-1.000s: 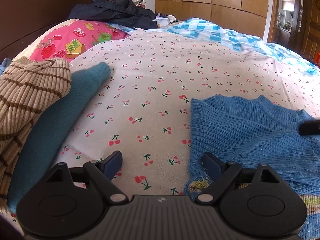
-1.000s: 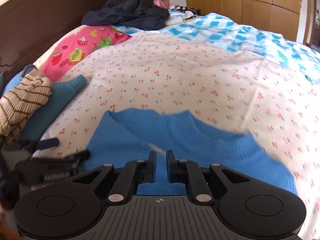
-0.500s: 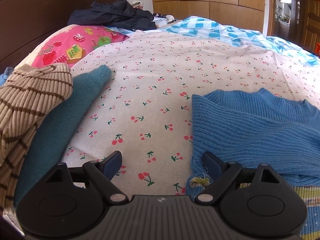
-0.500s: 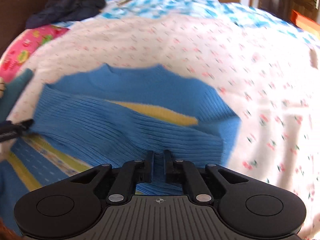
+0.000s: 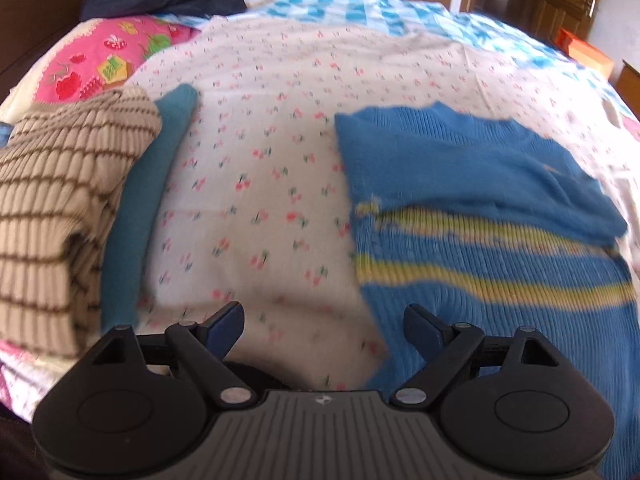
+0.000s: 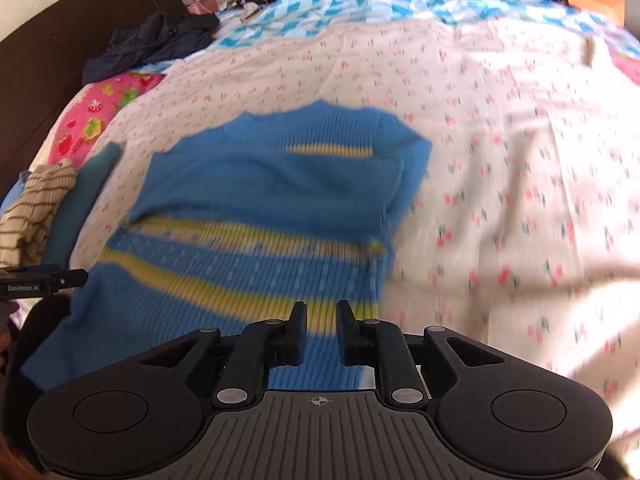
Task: Fold small clothes
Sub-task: 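Move both grippers over the sweater to its striped hem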
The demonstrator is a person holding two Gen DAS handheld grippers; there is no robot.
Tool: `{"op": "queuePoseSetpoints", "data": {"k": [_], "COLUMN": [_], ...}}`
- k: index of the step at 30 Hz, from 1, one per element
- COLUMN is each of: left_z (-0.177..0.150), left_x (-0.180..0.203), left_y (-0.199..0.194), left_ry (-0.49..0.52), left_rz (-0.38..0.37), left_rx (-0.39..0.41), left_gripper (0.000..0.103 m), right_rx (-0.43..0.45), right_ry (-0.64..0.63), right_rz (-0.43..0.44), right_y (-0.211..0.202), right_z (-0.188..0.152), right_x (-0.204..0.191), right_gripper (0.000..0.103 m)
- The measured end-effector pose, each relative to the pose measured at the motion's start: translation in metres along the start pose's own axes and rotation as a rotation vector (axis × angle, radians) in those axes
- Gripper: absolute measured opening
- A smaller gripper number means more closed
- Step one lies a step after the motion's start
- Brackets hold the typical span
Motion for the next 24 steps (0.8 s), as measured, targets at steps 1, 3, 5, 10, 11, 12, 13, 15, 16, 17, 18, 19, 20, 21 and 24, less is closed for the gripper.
{"op": "queuePoseSetpoints", "data": {"k": [1,3,5,10,11,12,13,15,16,17,18,19,20,21,24], "left_z": [-0.004,-0.012,-0.020,-0.029,-0.029,-0.030,-0.031,-0.031,-0.031,-0.031,-0.030,-0.031,-0.033,-0.036,-0.040], "left_x": [-0.004,-0.008,-0.008,-0.003,-0.001,0.001,0.004,0.011,0.014,0.017,0.018,0.019,0.019,0.018,0.016], "left_y": [-0.005,-0.014,-0.021,-0.040,-0.043,-0.044,-0.045,-0.044,-0.042,-0.039,-0.034,-0.029,-0.024,-0.020,-0.017], "left_ry": [0.004,0.016,0.041,0.137,0.150,0.169,0.186,0.229,0.247,0.256,0.258,0.258,0.255,0.250,0.237], "left_rz": [-0.007,-0.017,-0.010,-0.010,-0.015,-0.019,-0.021,-0.024,-0.027,-0.029,-0.038,-0.048,-0.057,-0.061,-0.051], "left_rx": [-0.021,-0.052,-0.069,-0.113,-0.124,-0.134,-0.140,-0.150,-0.157,-0.173,-0.201,-0.235,-0.280,-0.311,-0.329], "left_gripper": [0.092,0.092,0.092,0.092,0.092,0.091,0.091,0.088,0.087,0.084,0.078,0.073,0.064,0.060,0.055], "right_rx": [-0.022,-0.058,-0.099,-0.205,-0.227,-0.247,-0.261,-0.282,-0.294,-0.300,-0.307,-0.312,-0.313,-0.312,-0.319], "right_ry": [0.017,0.040,0.051,0.053,0.055,0.057,0.059,0.069,0.084,0.101,0.111,0.111,0.105,0.105,0.127], "right_rz": [0.009,0.024,0.036,0.035,0.035,0.037,0.037,0.044,0.053,0.065,0.075,0.075,0.071,0.074,0.093], "right_y": [-0.002,-0.006,-0.010,-0.013,-0.012,-0.010,-0.009,-0.005,-0.002,-0.001,0.001,0.002,0.002,0.003,0.005], "right_z": [-0.008,-0.022,-0.034,-0.059,-0.065,-0.068,-0.070,-0.073,-0.075,-0.077,-0.079,-0.081,-0.081,-0.081,-0.080], "right_x": [0.001,0.000,-0.001,-0.007,-0.006,-0.006,-0.006,-0.005,-0.005,-0.004,-0.004,-0.005,-0.006,-0.006,-0.002], "right_gripper": [0.019,0.019,0.021,0.025,0.025,0.025,0.025,0.026,0.026,0.028,0.030,0.032,0.032,0.032,0.032]}}
Point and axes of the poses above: each gripper's, at about its wrist camera, not at the fingertips, and y roughly the way its jaws point, x to its right, z to its top, the point moved 1 cm from there along y, roughly the way its jaws point, and after that the axes turned 11 degrees about z, right-handed, at the moved point
